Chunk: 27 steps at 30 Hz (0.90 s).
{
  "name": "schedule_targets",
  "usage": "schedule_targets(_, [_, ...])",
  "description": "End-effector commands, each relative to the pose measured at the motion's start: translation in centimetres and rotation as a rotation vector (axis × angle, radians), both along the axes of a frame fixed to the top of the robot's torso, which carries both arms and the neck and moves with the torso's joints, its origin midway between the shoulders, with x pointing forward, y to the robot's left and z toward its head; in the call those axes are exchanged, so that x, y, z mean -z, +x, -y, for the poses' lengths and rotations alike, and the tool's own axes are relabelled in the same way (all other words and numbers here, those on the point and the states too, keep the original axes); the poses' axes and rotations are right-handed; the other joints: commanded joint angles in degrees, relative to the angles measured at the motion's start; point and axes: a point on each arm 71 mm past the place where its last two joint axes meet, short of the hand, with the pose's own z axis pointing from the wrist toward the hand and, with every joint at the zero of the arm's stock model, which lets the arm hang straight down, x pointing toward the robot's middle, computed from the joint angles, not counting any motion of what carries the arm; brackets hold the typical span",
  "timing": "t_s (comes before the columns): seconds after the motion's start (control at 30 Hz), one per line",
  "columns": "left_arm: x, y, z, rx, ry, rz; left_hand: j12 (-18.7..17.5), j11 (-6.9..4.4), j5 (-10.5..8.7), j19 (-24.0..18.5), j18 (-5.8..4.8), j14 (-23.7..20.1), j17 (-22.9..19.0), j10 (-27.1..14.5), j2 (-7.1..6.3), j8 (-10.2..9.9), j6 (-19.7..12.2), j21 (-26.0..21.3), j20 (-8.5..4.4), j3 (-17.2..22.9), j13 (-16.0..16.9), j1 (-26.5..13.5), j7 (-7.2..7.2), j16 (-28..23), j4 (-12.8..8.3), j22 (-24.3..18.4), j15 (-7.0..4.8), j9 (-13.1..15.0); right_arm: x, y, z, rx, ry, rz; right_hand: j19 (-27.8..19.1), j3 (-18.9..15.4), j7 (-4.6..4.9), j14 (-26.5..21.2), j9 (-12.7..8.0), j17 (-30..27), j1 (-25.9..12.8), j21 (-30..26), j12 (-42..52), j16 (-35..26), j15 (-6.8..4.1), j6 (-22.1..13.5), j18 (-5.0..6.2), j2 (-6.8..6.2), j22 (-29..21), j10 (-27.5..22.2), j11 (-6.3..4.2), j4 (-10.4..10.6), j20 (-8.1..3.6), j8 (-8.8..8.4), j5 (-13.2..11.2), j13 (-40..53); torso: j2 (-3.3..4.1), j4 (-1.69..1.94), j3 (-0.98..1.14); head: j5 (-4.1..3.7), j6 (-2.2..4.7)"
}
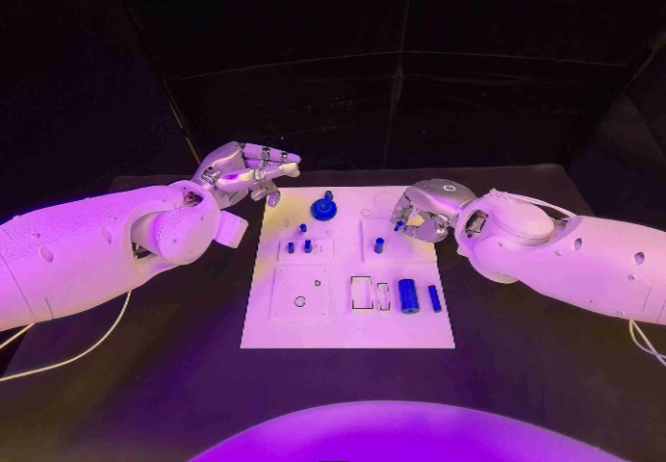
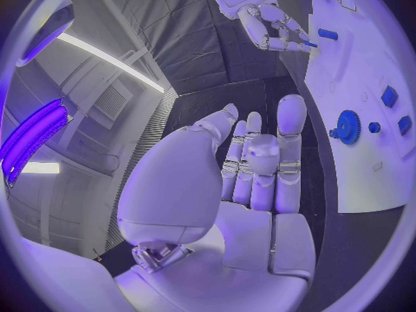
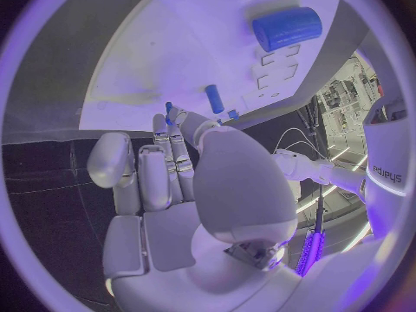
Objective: Assemble the parts on the task board
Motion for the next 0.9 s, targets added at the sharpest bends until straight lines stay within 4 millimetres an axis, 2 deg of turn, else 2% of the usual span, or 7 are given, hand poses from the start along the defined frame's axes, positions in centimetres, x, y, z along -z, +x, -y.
schedule_targets(0.03, [-0.1, 0.1, 0.0, 0.004, -0.01, 0.005, 0.3, -0.07, -0.08, -0.3, 0.6, -0.3, 0.1, -0.4, 0.22, 0.2, -0.4, 0.0, 0.0, -0.1, 0.1, 0.2, -0.01, 0.0, -0.4, 0.1, -0.09, -0.1, -1.3, -0.6, -0.9, -0.015, 0.071, 0.023, 0.4, 0.1, 0.05, 2.6, 0.0, 0.1, -0.5, 0.3, -0.2, -0.1, -0.36, 0.3, -0.49, 0.04, 0.1, 0.5, 0.04, 0.1, 0.09, 0.04, 0.2, -0.1, -0.05, -0.04, -0.04, 0.2, 0.18])
schedule_targets(0.27, [-0.1, 0.1, 0.3, 0.011, -0.013, 0.005, 0.3, -0.07, -0.08, -0.3, 0.6, -0.3, 0.1, -0.4, 0.22, 0.2, -0.4, 0.0, 0.0, -0.1, 0.1, 0.2, -0.01, 0.0, -0.4, 0.1, -0.09, -0.1, -3.2, -2.0, -3.1, -0.079, 0.134, 0.035, 0.5, 0.1, 0.04, 2.6, 0.0, 0.1, -0.4, 0.3, -0.2, -0.1, -0.38, 0.3, -0.51, 0.03, 0.3, 0.5, 0.03, 0.0, 0.08, 0.03, 0.4, -0.1, 0.01, 0.18, -0.06, 0.54, 0.42])
schedule_targets(0.43, [-0.1, 0.1, 0.5, 0.013, -0.013, 0.005, 0.3, -0.07, -0.08, -0.3, 0.6, -0.3, 0.0, -0.4, 0.23, 0.1, -0.4, 0.0, 0.0, -0.1, 0.1, 0.2, -0.01, 0.0, -0.4, 0.1, -0.09, -0.1, -3.5, -2.8, -5.0, -0.13, 0.151, 0.009, 0.5, 0.1, 0.04, 2.7, 0.0, 0.1, -0.4, 0.3, -0.2, 0.0, -0.39, 0.3, -0.51, 0.02, 0.3, 0.5, 0.03, 0.0, 0.07, 0.02, 0.4, -0.1, 0.09, 0.2, -0.01, 1.45, 0.29])
schedule_targets(0.5, [-0.1, 0.1, 0.6, 0.014, -0.013, 0.005, 0.3, -0.05, -0.08, -0.3, 0.59, -0.4, 0.0, -0.4, 0.27, 0.1, -0.4, 0.0, 0.0, -0.1, 0.1, 0.2, 0.02, 0.0, -0.4, 0.1, -0.08, -0.1, -3.5, -2.9, -5.8, -0.15, 0.153, -0.004, 0.4, 0.1, 0.04, 2.6, 0.0, 0.1, -0.4, 0.3, -0.2, -0.1, -0.39, 0.3, -0.5, 0.0, 0.2, 0.5, 0.03, 0.0, 0.07, 0.01, 0.4, -0.1, 0.12, 0.11, -0.03, 1.97, 0.22])
schedule_targets(0.63, [-0.1, 0.1, 0.8, 0.018, -0.015, 0.006, 0.3, -0.05, -0.08, -0.3, 0.59, -0.4, 0.0, -0.4, 0.27, 0.1, -0.4, 0.0, 0.0, -0.1, 0.1, 0.2, 0.02, 0.0, -0.4, 0.1, -0.08, -0.1, -3.2, -2.8, -7.6, -0.182, 0.153, -0.018, 0.4, 0.1, 0.04, 2.6, 0.0, 0.0, -0.4, 0.3, -0.2, -0.1, -0.39, 0.3, -0.49, -0.01, 0.2, 0.5, 0.03, 0.0, 0.06, 0.01, 0.5, -0.1, 0.12, 0.13, -0.14, 2.51, 0.14])
schedule_targets(0.73, [-0.1, 0.2, 1.1, 0.024, -0.018, 0.008, 0.3, -0.05, -0.08, -0.3, 0.59, -0.4, 0.0, -0.4, 0.27, 0.1, -0.4, 0.0, 0.0, -0.1, 0.1, 0.2, 0.02, 0.0, -0.4, 0.1, -0.08, -0.1, -2.8, -2.7, -9.3, -0.216, 0.148, -0.03, 0.4, 0.1, 0.05, 2.6, 0.0, 0.1, -0.4, 0.3, -0.2, -0.1, -0.39, 0.3, -0.48, -0.01, 0.1, 0.5, 0.03, 0.0, 0.06, 0.0, 0.5, -0.1, 0.2, 0.14, -0.01, 3.11, 0.44])
schedule_targets(0.9, [0.0, 0.3, 1.4, 0.026, -0.019, 0.01, 0.3, -0.05, -0.08, -0.3, 0.59, -0.4, 0.0, -0.4, 0.27, 0.1, -0.4, 0.0, 0.0, -0.1, 0.1, 0.2, 0.02, 0.0, -0.4, 0.1, -0.08, -0.1, -1.4, -3.3, -10.9, -0.258, 0.124, -0.069, 0.4, 0.2, 0.07, 2.6, 0.0, 0.0, -0.4, 0.2, -0.2, -0.1, -0.39, 0.3, -0.46, 0.02, 0.0, 0.5, 0.05, 0.0, 0.05, -0.04, 0.5, -0.1, 0.13, 0.13, 0.0, 3.95, 0.31])
